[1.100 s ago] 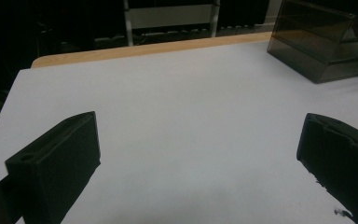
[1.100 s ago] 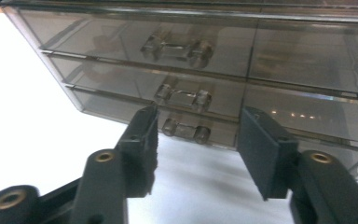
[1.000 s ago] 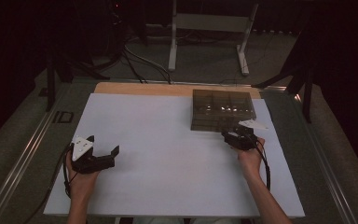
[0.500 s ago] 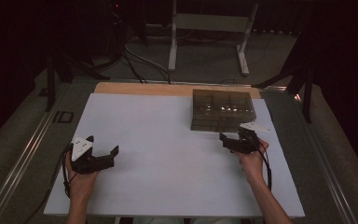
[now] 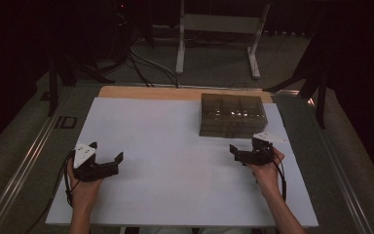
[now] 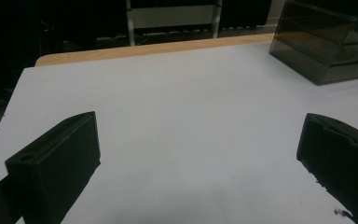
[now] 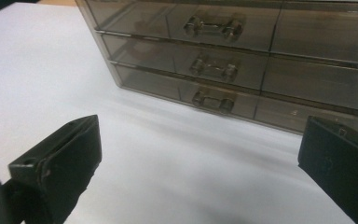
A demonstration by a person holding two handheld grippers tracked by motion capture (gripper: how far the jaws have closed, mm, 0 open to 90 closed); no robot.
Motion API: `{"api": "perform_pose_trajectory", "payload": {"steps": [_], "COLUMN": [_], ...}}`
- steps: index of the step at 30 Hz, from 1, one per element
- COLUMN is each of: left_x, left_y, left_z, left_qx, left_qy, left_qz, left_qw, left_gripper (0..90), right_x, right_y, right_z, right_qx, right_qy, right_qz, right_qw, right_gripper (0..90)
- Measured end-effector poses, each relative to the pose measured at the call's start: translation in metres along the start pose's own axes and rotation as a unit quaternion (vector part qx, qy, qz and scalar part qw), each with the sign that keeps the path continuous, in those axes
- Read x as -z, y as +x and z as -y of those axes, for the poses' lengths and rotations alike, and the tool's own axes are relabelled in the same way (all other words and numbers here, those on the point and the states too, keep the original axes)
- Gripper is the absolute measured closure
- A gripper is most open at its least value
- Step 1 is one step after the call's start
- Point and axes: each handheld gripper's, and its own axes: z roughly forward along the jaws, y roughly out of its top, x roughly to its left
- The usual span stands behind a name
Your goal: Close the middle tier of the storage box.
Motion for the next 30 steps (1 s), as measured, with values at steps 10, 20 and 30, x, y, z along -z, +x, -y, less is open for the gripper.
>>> {"api": "perform_pose_trajectory", "payload": {"steps": [10,20,30], "left_x": [0.001,0.003,0.006], "left_y": [0.0,0.0,0.001], "left_z": [0.0,-0.001,-0.001], "left_qx": [-0.004,-0.001,0.002], "left_qy": [0.003,0.001,-0.001], "left_qz": [-0.001,-0.001,-0.001], "left_qw": [1.0,1.0,1.0], "left_gripper": [0.9,0.9,0.9], "right_x": [0.011,0.023,0.034], "right_y": [0.002,0.006,0.006], "right_z": [0.007,0.009,0.014], "right_qx": [0.006,0.015,0.014], "right_qy": [-0.006,-0.02,-0.034], "right_qz": [-0.003,-0.006,-0.006], "right_qw": [1.0,0.9997,0.9993], "right_gripper": [0.0,0.0,0.0]}}
